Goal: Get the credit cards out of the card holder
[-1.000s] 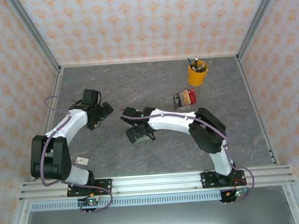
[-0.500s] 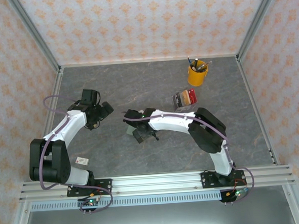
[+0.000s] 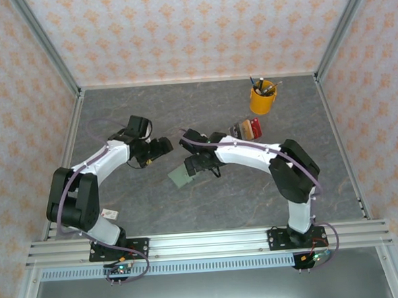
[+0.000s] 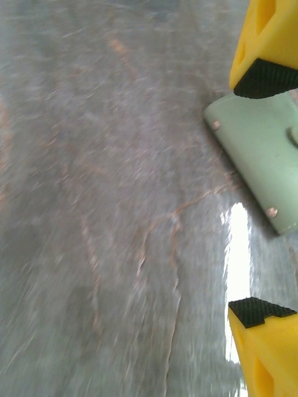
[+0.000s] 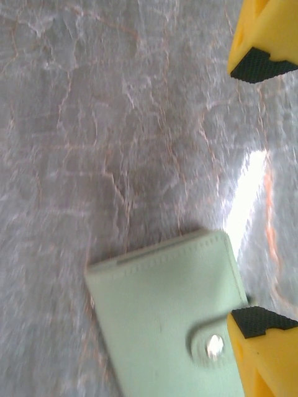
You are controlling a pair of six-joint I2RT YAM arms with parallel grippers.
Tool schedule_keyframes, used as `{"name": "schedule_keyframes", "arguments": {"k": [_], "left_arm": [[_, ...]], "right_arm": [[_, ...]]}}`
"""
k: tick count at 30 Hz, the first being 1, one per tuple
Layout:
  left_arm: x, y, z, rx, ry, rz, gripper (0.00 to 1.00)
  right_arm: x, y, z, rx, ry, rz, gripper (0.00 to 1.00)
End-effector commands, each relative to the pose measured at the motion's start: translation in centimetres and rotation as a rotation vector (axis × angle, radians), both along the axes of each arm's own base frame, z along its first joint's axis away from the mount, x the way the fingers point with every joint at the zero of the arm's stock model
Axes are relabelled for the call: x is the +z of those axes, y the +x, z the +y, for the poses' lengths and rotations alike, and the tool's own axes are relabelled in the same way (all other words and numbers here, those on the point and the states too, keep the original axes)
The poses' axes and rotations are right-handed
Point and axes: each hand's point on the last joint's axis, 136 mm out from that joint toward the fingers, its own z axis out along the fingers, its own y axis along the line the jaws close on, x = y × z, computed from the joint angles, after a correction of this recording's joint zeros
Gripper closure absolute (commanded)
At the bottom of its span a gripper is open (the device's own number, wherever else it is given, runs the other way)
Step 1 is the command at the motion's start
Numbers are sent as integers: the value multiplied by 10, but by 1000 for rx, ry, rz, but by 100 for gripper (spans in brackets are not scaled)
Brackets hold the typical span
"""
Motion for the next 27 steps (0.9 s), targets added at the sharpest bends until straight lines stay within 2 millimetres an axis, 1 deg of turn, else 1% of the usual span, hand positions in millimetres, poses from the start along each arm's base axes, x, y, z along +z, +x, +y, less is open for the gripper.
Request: {"name": "schedule_keyframes", "arguments": {"k": [1,4,5,7,11,14,16,19,24,27], "left_arm": [[-3,-12,-26,-120,-76,10,16],[-15,-23,-33,-171,-76,41,22],[-19,-25,-35,-177,-83,53,25],[-25,-29,-39,-183,-100,71,30],[-36,-36,-45,-195,-125,110,35],[-40,-42,-49,-205,-144,129,39],[-41,-48,-52,-217,-157,136,42],[-43,-57,-61,-249,-188,143,45],[-42,-75,-85,-274,-252,157,49],[-43,-76,-87,-256,-251,143,53]], "right_arm": [[18,-8,15,-50,180,46,9],[18,-15,25,-66,256,98,16],[16,-16,26,-72,267,113,22],[12,-17,26,-88,267,127,26],[4,-16,19,-122,256,145,29],[3,-14,15,-146,261,148,32],[3,-13,12,-156,262,150,36],[2,-10,8,-176,255,149,40],[4,-4,0,-213,254,139,43],[3,-3,1,-216,269,148,44]]}}
